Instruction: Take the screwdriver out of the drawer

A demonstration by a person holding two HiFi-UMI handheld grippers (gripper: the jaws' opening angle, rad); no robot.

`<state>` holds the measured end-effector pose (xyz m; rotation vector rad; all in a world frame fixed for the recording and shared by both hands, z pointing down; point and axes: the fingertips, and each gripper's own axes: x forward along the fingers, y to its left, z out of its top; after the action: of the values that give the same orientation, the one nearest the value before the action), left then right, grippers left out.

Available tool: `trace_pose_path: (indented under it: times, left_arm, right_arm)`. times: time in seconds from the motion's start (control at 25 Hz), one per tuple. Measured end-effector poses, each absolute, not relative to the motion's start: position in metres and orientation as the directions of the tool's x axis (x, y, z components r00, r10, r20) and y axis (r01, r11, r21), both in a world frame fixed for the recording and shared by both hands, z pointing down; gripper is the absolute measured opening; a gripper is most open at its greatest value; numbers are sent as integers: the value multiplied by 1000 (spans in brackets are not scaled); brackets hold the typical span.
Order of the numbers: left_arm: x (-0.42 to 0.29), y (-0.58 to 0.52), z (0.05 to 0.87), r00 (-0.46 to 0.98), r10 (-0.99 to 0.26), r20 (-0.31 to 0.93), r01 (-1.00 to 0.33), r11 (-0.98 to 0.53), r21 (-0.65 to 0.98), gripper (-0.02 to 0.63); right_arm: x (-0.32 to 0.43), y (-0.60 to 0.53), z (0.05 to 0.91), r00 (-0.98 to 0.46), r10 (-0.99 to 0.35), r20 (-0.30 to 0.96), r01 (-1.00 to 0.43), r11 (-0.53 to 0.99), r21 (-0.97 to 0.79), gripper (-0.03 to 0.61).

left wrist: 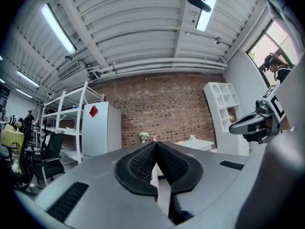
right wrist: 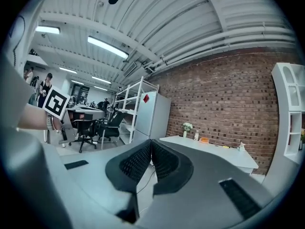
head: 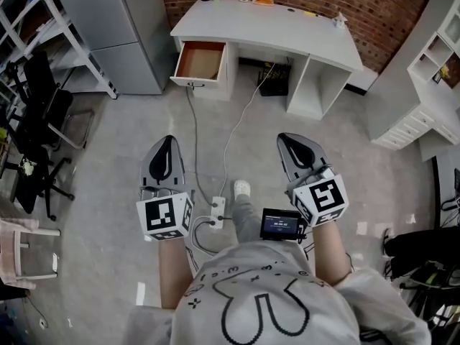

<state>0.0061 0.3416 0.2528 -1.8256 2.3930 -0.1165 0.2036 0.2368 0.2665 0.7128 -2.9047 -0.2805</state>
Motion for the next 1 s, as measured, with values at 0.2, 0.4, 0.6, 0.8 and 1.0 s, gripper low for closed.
trace_pose_path:
  times: [0.2, 0.4, 0.6, 0.8, 1.0]
  left_arm:
    - [-24, 290, 255, -277, -960, -51, -951, 281, -129, 12]
    - [-53, 226, 250, -275, -961, -34, -949, 277, -148, 12]
    - [-86, 163, 245, -268, -963, -7, -950, 265, -167, 12]
    - [-113, 97, 246, -256, -967, 12, -949, 249, -191, 11]
    - [-134, 46, 252, -249, -968, 22, -951, 240, -194, 12]
  right_arm:
    - [166, 184, 270, -897, -431, 101, -402, 888, 222, 20]
    - [131, 117, 266, -903, -419, 99, -395, 898, 195, 20]
    - [94, 55, 265, -907, -406, 111, -385, 906, 174, 20]
    - [61, -11, 266, -910, -397, 122, -378, 913, 156, 20]
    - [31, -57, 266, -914, -381, 139, -354, 917, 181, 20]
